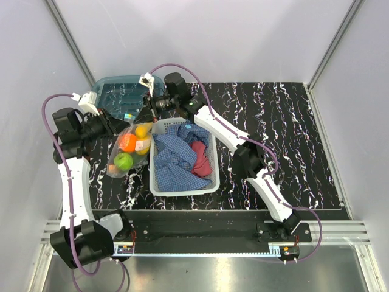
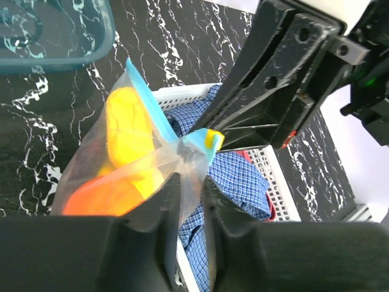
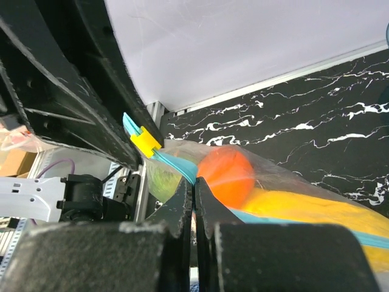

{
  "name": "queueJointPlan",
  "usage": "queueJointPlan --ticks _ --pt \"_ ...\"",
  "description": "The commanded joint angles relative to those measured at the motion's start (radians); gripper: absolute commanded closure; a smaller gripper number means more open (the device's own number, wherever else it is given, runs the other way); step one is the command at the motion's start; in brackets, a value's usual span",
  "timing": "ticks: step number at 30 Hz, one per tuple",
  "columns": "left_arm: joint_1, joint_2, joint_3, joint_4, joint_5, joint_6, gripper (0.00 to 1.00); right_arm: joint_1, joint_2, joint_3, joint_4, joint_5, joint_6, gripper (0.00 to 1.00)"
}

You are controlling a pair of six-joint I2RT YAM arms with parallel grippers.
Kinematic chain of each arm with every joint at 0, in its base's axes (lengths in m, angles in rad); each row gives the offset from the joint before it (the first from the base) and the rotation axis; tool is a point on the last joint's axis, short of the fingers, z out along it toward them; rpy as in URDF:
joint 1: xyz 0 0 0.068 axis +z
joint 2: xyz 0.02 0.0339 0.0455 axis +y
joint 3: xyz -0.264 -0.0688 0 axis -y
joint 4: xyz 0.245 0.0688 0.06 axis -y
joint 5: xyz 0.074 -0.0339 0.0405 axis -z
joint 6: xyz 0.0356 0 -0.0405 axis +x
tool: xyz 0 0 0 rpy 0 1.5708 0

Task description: Open the zip-top bag and remove the fake food

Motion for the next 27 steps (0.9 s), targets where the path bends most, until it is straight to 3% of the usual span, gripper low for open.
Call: queueJointPlan --ticks 1,4,7,8,9,11,13,16,19,27 --pt "-0.006 0.028 0.053 0.004 -0.019 0.023 0.71 -0.008 -0.08 0.064 0.067 -0.016 0.035 1.0" --pt "-0.004 0.037 0.059 0.025 -0.031 0.009 0.72 -0.006 -0.086 0.056 0.069 -0.027 0.035 1.0" --pt "-0.006 0.054 0.065 0.048 -0.009 -0.009 0.85 -0.006 -0.086 0.055 0.067 -0.035 0.04 1.0" --pt "-0.006 0.061 0.066 0.061 0.007 -0.018 0.98 -0.006 -0.089 0.053 0.069 -0.038 0.041 0.99" --pt "-0.006 0.064 0.066 0.065 0.012 -0.02 1.0 -0.006 -0.089 0.052 0.067 -0.041 0.038 0.78" --pt "-0.004 0.061 0.066 0.07 0.05 -0.005 1.0 -0.009 -0.103 0.041 0.046 -0.061 0.009 0.56" --pt "-0.006 0.054 0.062 0.07 0.079 0.012 1.0 -0.014 -0.117 0.033 0.04 -0.068 -0.038 0.38" --pt "-0.006 0.034 0.046 0.075 0.116 0.043 1.0 -0.016 -0.118 0.052 0.04 -0.077 -0.066 0.23" --pt "-0.004 0.022 0.026 0.088 0.127 0.041 1.0 -0.014 -0.072 0.151 0.041 -0.12 -0.023 0.23" --pt "-0.02 0.011 0.023 0.088 0.161 0.043 1.0 -0.008 -0.08 0.128 0.046 -0.107 -0.055 0.16"
